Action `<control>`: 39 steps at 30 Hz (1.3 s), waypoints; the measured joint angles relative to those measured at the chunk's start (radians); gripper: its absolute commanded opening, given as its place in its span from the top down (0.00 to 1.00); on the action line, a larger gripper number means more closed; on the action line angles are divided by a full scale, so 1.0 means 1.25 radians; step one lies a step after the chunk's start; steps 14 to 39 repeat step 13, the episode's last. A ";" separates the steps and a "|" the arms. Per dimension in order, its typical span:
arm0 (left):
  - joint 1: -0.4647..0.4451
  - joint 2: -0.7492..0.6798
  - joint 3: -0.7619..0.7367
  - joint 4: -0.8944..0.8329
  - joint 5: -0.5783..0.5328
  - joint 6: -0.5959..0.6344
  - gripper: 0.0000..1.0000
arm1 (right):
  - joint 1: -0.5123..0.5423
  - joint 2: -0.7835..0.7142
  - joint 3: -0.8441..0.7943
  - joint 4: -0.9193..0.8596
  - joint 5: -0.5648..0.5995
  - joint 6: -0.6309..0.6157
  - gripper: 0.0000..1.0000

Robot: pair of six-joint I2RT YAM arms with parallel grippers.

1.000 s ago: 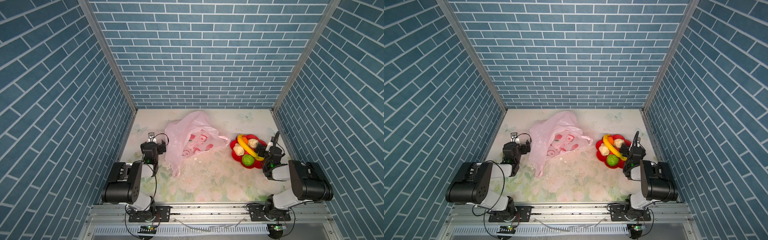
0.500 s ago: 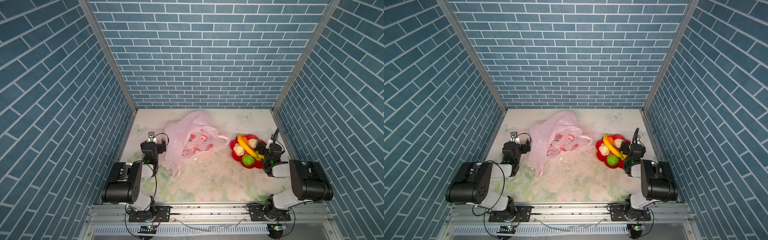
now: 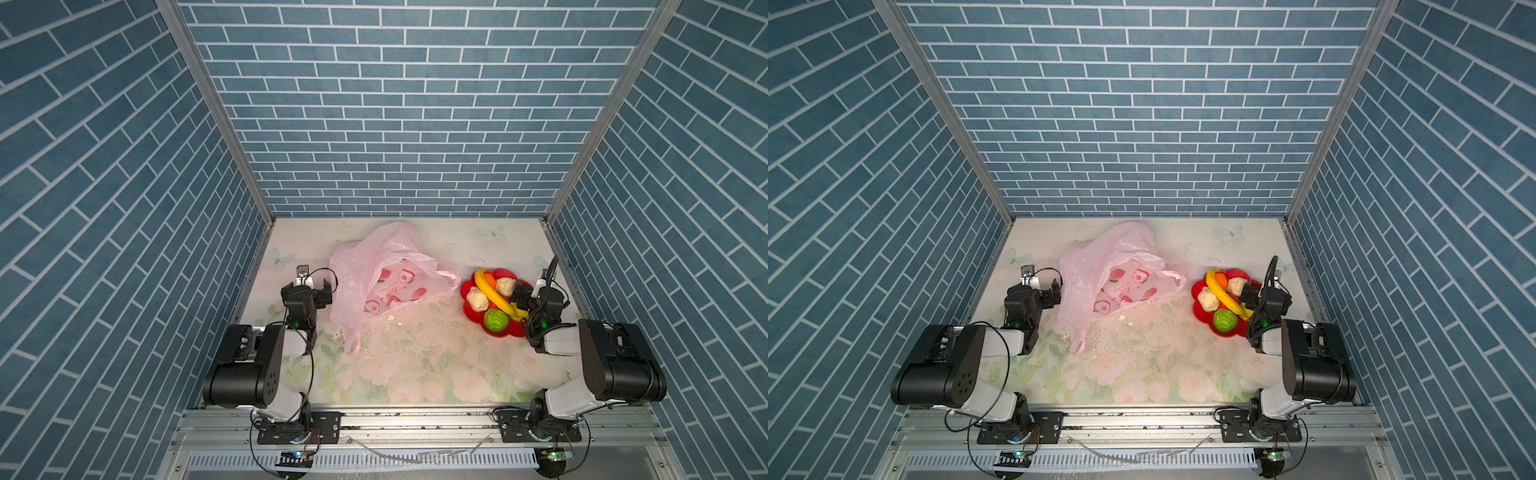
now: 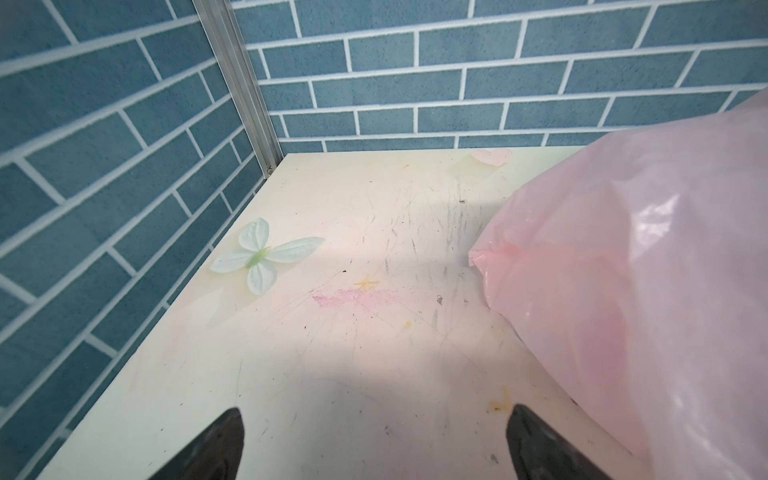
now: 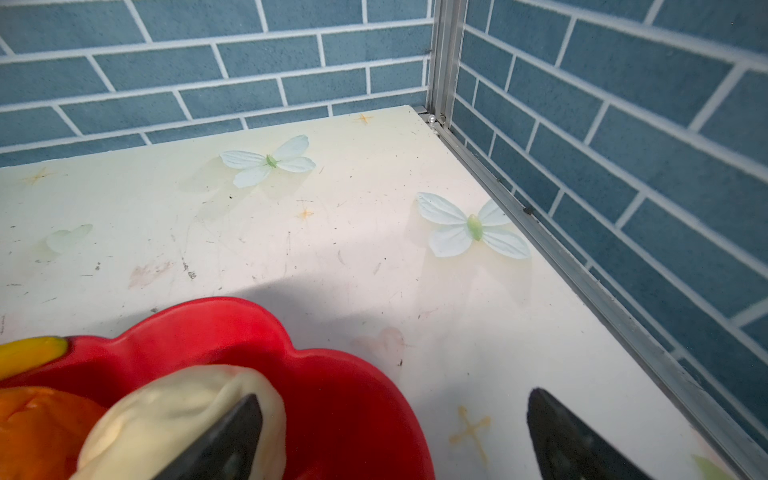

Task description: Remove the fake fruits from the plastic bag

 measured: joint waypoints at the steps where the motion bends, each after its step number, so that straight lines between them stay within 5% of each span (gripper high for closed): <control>1: 0.000 0.000 0.000 0.000 0.000 0.000 0.01 | 0.000 0.000 0.000 0.000 0.000 0.000 0.01; 39: 0.000 0.000 0.000 0.000 -0.001 0.000 0.01 | 0.000 0.000 0.000 -0.005 0.002 0.000 0.01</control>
